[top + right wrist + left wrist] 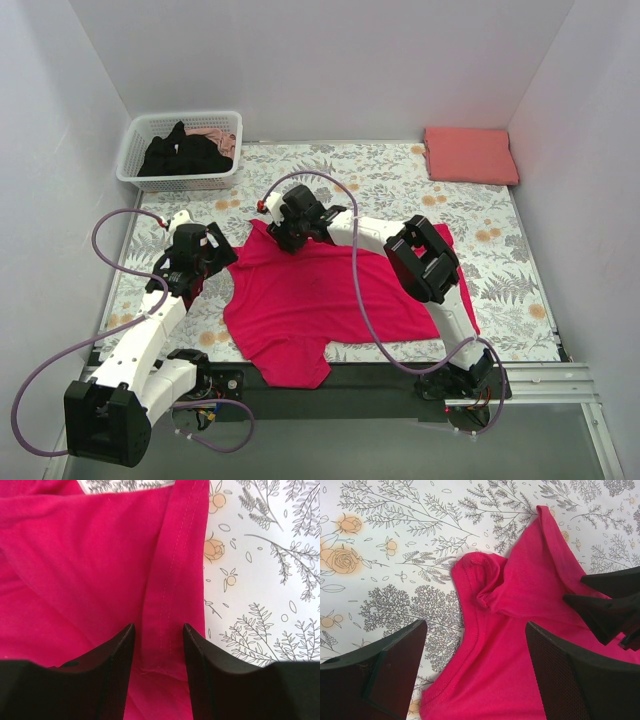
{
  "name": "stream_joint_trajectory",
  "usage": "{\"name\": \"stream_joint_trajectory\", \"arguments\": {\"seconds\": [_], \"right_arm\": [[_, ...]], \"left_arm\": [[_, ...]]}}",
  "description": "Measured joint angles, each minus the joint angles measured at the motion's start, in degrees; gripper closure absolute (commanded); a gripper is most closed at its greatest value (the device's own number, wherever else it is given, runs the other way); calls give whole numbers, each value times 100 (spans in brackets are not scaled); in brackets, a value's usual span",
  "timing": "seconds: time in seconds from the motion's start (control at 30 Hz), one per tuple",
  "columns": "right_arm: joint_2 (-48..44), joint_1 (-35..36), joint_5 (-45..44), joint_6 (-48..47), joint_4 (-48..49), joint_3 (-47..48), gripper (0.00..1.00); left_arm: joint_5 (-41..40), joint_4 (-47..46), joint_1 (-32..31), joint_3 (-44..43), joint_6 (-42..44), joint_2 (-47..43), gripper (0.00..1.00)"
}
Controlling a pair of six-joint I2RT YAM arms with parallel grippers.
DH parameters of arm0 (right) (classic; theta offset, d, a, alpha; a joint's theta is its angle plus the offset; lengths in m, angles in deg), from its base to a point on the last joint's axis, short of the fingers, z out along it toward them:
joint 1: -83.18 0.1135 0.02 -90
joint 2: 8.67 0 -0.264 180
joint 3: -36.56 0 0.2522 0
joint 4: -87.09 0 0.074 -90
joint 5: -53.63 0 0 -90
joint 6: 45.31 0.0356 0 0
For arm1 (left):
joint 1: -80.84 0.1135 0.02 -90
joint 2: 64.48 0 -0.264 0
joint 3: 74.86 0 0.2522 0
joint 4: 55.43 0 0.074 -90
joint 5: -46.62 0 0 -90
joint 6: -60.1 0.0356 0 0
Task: Fold and stack the t-shirts
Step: Fold the tshirt
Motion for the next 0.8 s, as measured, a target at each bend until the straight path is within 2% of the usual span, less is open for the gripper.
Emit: {"name": "stream_joint_trajectory", "arguments": {"seconds": [0.23,0.57,0.7,0.8], "right_arm": [[101,0,-140,-59,-9,4,62],[98,0,-138,-129,-11,4,66],[96,0,-142,-155,-11,4,71],[76,0,-138,-170,-13,4,78]], "left_arm": [[42,-9,0,0,4,11,21],[92,-83,0,0,22,37,21],[122,-83,0,0,22,48,21],[142,-85,0,0,22,72,21]]}}
